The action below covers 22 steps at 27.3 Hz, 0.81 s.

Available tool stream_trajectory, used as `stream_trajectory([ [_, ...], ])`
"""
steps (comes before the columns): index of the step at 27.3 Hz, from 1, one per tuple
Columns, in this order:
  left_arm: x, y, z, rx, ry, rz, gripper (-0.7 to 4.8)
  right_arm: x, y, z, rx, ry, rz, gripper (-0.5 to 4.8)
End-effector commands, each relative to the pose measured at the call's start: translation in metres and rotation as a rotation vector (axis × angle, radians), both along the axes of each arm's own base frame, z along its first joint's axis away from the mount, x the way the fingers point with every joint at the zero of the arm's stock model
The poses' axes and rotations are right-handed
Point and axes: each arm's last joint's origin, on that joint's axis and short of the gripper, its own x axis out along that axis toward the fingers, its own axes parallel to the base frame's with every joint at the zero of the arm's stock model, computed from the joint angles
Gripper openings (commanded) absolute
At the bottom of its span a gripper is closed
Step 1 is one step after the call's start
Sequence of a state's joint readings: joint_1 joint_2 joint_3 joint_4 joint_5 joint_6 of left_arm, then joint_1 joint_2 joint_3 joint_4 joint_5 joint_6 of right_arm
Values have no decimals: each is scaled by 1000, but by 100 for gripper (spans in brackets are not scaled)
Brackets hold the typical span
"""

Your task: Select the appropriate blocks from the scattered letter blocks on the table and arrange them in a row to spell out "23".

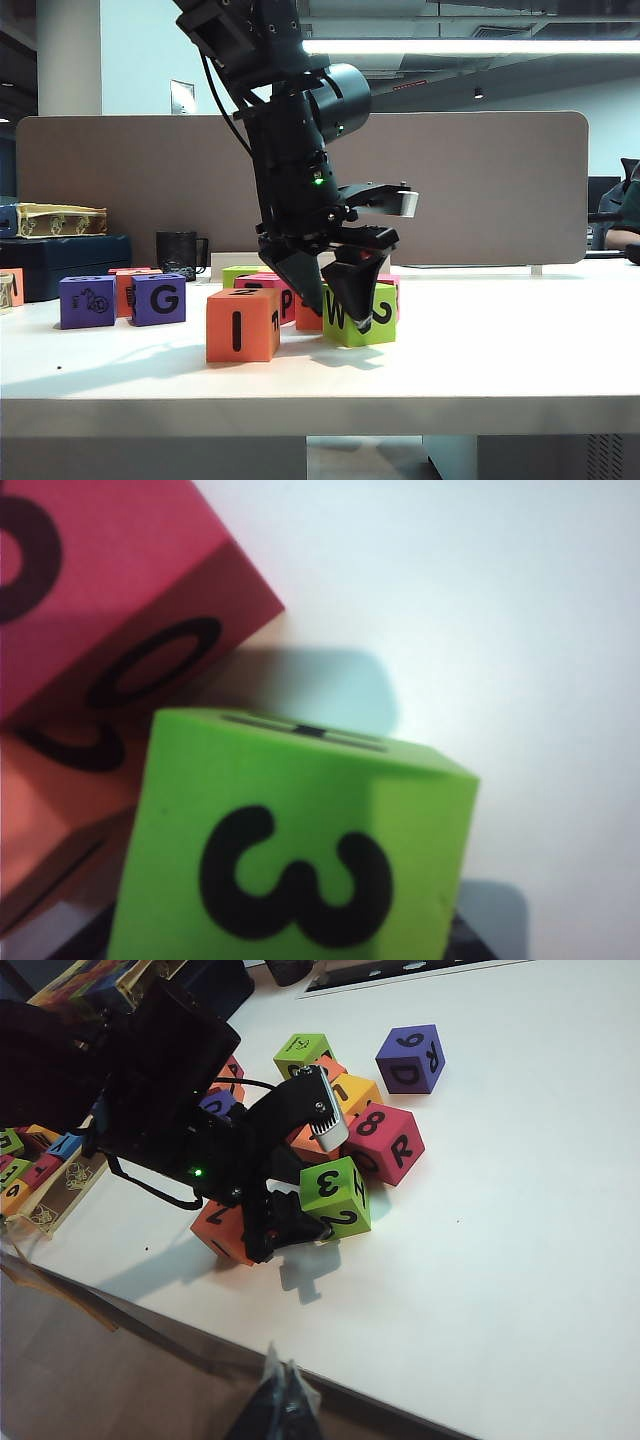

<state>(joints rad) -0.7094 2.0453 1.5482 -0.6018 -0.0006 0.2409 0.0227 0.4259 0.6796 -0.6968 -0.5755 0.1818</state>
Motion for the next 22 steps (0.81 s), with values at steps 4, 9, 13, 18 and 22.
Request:
stream_trajectory([
  [4,-1,-1,3,-33,26,33,331,1,0,1,-3,-15,-1,-1],
  [9,-6,-5,3,-110,120,22,331,1,0,1,-3,-14,-1,-1],
  [13,-12,-11,3,-130,146,-8,332,1,0,1,-3,-15,-1,-1],
  [18,-29,-30,6,-133,142,-69,332,1,0,1,-3,-14,-1,-1],
  [22,-36,-44,9,-172,111,-112,332,1,0,1,-3,-14,-1,-1],
])
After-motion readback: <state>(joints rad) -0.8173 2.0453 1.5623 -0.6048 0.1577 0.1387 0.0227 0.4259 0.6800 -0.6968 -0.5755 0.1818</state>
